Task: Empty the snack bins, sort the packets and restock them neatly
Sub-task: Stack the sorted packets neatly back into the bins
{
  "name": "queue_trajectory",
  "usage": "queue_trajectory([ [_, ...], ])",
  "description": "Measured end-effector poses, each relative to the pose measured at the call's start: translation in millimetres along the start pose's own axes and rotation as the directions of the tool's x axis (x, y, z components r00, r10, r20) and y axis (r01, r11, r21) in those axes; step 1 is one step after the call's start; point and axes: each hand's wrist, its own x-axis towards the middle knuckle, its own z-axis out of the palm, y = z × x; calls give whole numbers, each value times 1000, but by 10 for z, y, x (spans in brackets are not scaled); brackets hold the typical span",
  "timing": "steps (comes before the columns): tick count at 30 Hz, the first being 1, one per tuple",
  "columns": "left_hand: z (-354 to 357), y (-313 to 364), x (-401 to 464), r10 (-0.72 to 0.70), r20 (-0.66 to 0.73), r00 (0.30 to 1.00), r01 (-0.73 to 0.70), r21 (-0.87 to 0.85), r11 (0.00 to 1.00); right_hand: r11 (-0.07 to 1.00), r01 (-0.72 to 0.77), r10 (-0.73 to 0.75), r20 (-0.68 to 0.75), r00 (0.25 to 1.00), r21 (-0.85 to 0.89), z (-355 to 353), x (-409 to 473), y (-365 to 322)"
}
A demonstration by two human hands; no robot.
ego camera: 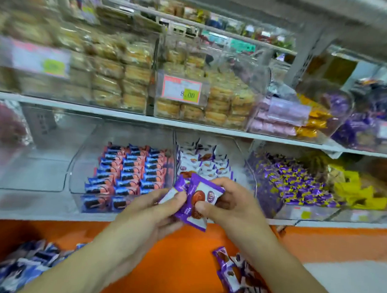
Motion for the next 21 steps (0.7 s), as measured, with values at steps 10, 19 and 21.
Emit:
queue_trajectory([
  [10, -225, 31, 193, -50, -102, 993, 44, -64, 997, 962, -53, 76, -78, 994, 267, -234, 163, 71],
  [19, -121, 9, 255, -26, -169, 985, 14, -75, 997, 982, -18, 28, -51, 998, 187, -181, 153, 119],
  [21, -132, 9, 245, -18, -184, 983, 15, -22, 1000, 992, -13, 19, -44, 999, 128, -163, 136, 141],
])
